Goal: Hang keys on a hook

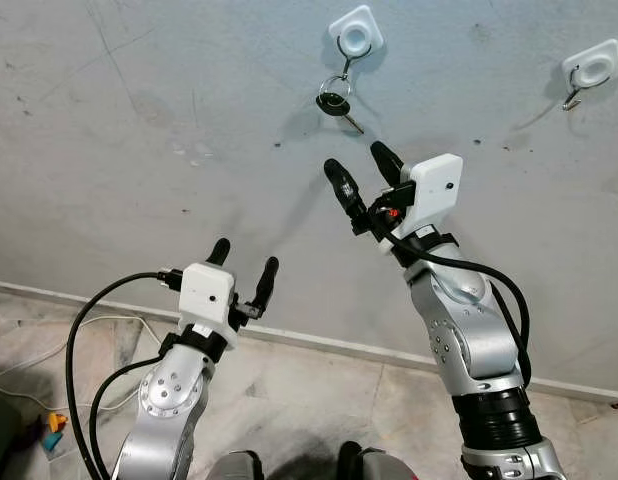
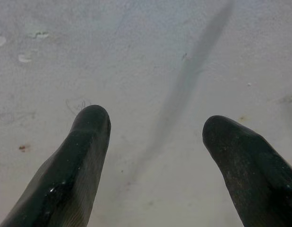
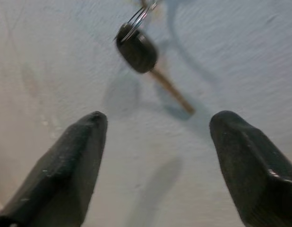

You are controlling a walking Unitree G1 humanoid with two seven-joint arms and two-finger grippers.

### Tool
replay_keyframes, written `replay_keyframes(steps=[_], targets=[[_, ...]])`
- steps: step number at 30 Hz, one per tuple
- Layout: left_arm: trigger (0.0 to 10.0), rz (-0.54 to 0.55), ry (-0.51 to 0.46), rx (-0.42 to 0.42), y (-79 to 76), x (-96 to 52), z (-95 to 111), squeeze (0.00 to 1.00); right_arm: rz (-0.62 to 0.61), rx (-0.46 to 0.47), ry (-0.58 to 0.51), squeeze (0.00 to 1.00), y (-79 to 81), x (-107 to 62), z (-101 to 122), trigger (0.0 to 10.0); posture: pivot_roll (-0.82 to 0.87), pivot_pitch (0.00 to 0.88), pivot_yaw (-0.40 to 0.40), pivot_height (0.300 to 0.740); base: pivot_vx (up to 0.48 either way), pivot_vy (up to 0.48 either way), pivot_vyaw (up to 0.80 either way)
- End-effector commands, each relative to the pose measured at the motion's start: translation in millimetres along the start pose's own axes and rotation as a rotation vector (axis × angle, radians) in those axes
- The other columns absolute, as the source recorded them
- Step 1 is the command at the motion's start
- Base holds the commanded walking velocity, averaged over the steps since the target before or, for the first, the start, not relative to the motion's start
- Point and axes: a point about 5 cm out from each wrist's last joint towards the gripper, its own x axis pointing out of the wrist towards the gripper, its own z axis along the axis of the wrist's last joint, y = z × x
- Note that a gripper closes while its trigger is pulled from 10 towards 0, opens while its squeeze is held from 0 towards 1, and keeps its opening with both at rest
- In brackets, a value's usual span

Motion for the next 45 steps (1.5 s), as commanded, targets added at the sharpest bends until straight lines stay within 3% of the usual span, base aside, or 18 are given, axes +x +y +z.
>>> replay_keyframes(steps=[1,6,14,18,23,27,34,38,43,45], targets=[[10.0,0.015,0.013,0.013,1.2,-0.5,-3.3,0.0,-0.017,-0.028,-0.03,1.0,-1.1,-2.9,5.7,10.0,0.06,0.153,0.038,0.74,0.0,0.0,0.0],[10.0,0.04,0.0,0.03,3.1,4.9,-1.1,0.0,-0.159,-0.159,-0.028,1.0,-17.0,-17.6,6.4,10.0,0.04,0.139,0.043,0.74,0.0,0.0,0.0],[10.0,0.126,-0.02,-0.008,7.1,10.9,4.5,0.0,-0.186,-0.216,-0.021,1.0,-19.5,-29.8,5.5,10.0,0.02,0.122,0.047,0.74,0.0,0.0,0.0],[10.0,0.152,-0.022,0.018,8.1,10.0,4.1,0.0,-0.236,-0.251,-0.014,1.0,-21.8,-38.6,6.0,10.0,0.01,0.124,0.041,0.74,0.0,0.0,0.0],[10.0,0.175,-0.023,-0.005,11.3,8.7,6.8,0.0,-0.271,-0.273,-0.007,1.0,-24.4,-47.8,6.5,10.0,0.0,0.128,0.037,0.74,0.0,0.0,0.0],[10.0,0.207,-0.018,0.046,15.0,7.4,8.2,0.0,-0.295,-0.296,-0.005,1.0,-25.5,-52.4,9.5,10.0,0.0,0.13,0.032,0.74,0.0,0.0,0.0],[10.0,0.217,-0.022,0.051,14.3,6.5,11.2,0.0,-0.319,-0.31,0.01,1.0,-27.4,-59.5,9.5,10.0,0.0,0.134,0.026,0.74,0.0,0.0,0.0],[10.0,0.199,-0.005,-0.004,13.1,4.8,7.1,0.0,-0.314,-0.298,0.019,1.0,-22.6,-58.1,7.7,10.0,-0.01,0.134,0.027,0.74,0.0,0.0,0.0],[10.0,0.194,0.006,0.011,11.8,3.9,5.5,0.0,-0.298,-0.271,0.026,1.0,-16.8,-53.4,5.9,10.0,-0.01,0.132,0.023,0.74,0.0,0.0,0.0],[10.0,0.195,0.01,0.011,11.9,3.6,4.6,0.0,-0.29,-0.267,0.029,0.95,-15.8,-53.0,5.4,10.0,-0.01,0.132,0.023,0.74,0.0,0.0,0.0]])
